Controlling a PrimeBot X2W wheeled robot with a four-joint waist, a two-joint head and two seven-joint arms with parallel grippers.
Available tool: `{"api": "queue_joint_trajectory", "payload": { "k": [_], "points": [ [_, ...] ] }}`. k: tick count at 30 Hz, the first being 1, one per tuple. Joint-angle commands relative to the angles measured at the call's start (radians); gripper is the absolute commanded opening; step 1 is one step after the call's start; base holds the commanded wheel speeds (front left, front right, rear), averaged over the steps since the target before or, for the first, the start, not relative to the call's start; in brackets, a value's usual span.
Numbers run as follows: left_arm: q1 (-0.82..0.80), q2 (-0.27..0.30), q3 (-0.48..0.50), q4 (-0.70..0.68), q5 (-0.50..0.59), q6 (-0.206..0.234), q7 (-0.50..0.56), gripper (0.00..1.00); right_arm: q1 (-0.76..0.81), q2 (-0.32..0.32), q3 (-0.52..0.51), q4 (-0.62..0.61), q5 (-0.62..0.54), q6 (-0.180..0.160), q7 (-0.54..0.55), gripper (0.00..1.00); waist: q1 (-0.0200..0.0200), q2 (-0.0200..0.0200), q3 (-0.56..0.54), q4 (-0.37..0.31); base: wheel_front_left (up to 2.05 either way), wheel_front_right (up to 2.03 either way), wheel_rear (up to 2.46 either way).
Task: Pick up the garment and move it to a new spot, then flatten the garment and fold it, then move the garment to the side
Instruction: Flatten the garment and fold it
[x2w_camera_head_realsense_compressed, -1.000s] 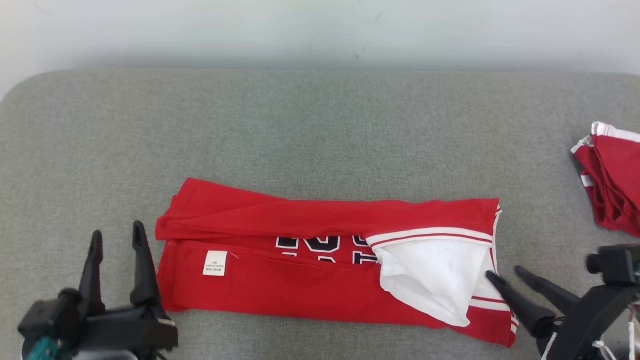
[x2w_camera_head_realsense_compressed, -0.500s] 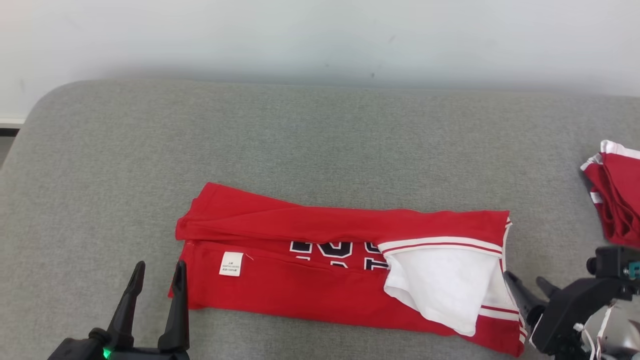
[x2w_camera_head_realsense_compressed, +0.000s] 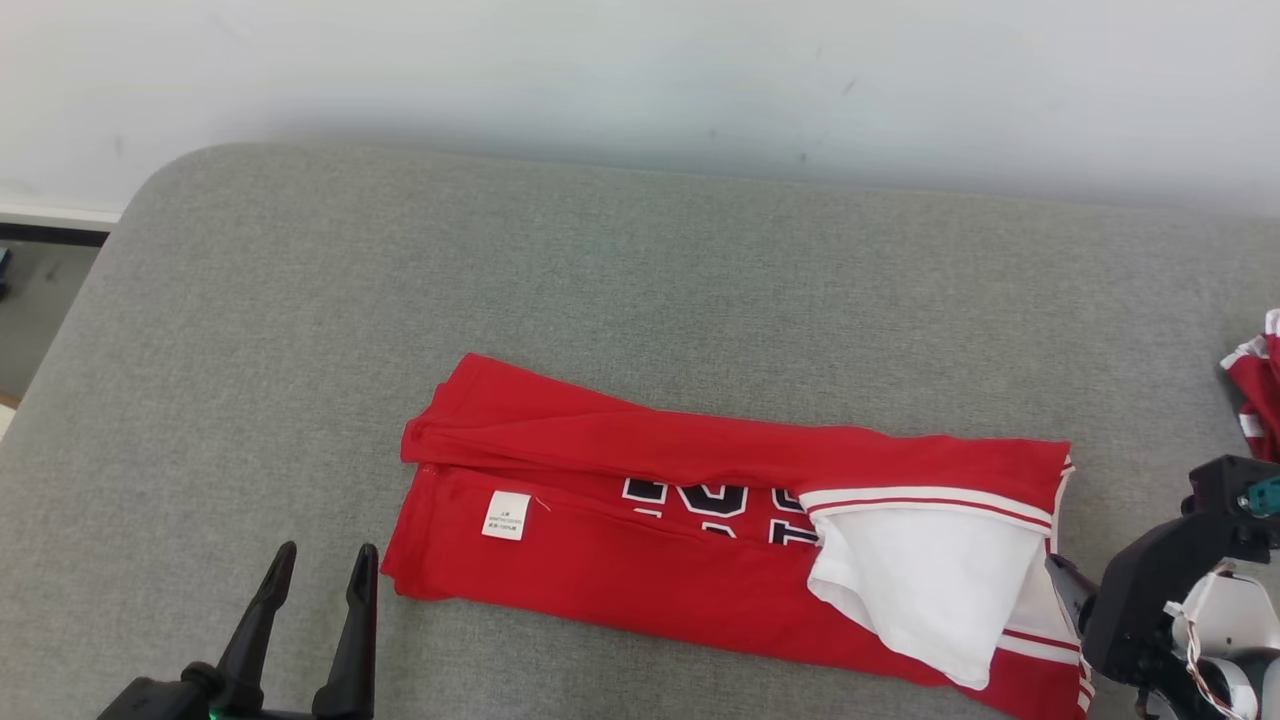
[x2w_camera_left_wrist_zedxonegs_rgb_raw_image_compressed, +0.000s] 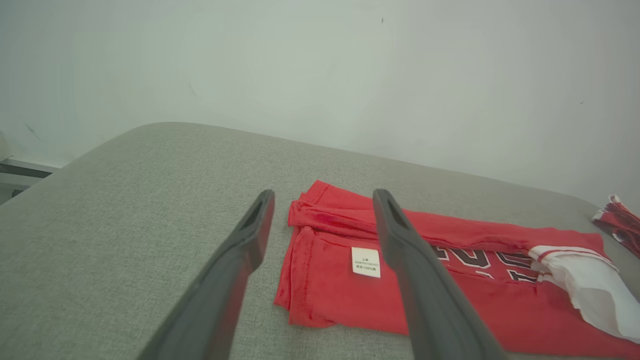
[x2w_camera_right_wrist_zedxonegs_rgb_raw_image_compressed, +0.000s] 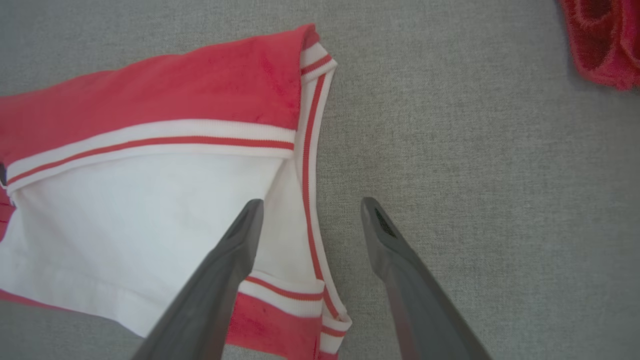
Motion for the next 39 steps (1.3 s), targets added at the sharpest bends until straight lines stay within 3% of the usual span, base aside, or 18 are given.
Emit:
{"api": "queue_joint_trajectory", "payload": {
  "k": [1,20,21,22,23,25,26,27,33,39],
  "points": [
    [0.013,0.002,-0.001,-0.001,0.004,0.006,-0.001,1.0,-0.018,0.001,-0.002,0.007,0.0,-0.002,0.004,1.0,0.0001,-0.0001,0.004,0.009,0.0,0.0,0.0],
    [0.021,-0.008,-0.026,-0.011,-0.001,0.025,0.003,1.0,-0.049,0.003,0.019,0.208,0.002,-0.002,0.017,1.0,0.0001,-0.0001,0.028,0.049,0.0,0.0,0.0],
    [0.02,-0.009,-0.028,-0.011,-0.002,0.025,0.003,1.0,-0.047,0.004,0.022,0.22,0.001,-0.002,0.019,0.92,0.0001,-0.0001,0.029,0.049,0.0,0.0,0.0],
    [0.019,-0.01,-0.03,-0.01,-0.004,0.025,0.003,1.0,-0.046,0.005,0.023,0.229,-0.001,-0.002,0.018,0.62,0.0001,-0.0001,0.03,0.05,0.0,0.0,0.0],
    [0.018,-0.011,-0.032,-0.008,-0.005,0.024,0.002,1.0,-0.048,0.005,0.024,0.235,-0.005,-0.002,0.017,0.43,0.0001,-0.0001,0.031,0.05,0.0,0.0,0.0],
    [0.013,-0.012,-0.034,-0.005,-0.007,0.024,0.001,1.0,-0.054,0.006,0.025,0.247,-0.01,-0.002,0.014,0.13,0.0001,-0.0001,0.033,0.049,0.0,0.0,0.0],
    [0.01,-0.013,-0.034,-0.004,-0.008,0.024,0.001,1.0,-0.057,0.006,0.026,0.252,-0.013,-0.002,0.01,0.04,0.0001,-0.0001,0.035,0.048,0.0,0.0,0.0],
    [0.007,-0.013,-0.034,-0.002,-0.008,0.025,0.0,1.0,-0.062,0.006,0.026,0.256,-0.015,-0.002,0.003,0.0,0.0001,-0.0001,0.036,0.047,0.0,0.0,0.0],
    [-0.004,-0.012,-0.031,0.007,-0.019,0.025,-0.002,1.0,-0.091,0.002,-0.003,0.257,-0.013,-0.003,-0.059,0.0,0.0001,-0.0001,0.039,0.035,0.0,0.0,0.0],
    [-0.001,-0.008,-0.035,0.007,-0.022,0.026,-0.002,1.0,-0.075,-0.004,-0.116,0.205,-0.014,-0.003,-0.098,0.0,0.0001,-0.0001,0.033,0.02,0.0,0.0,0.0]
  ]
}}
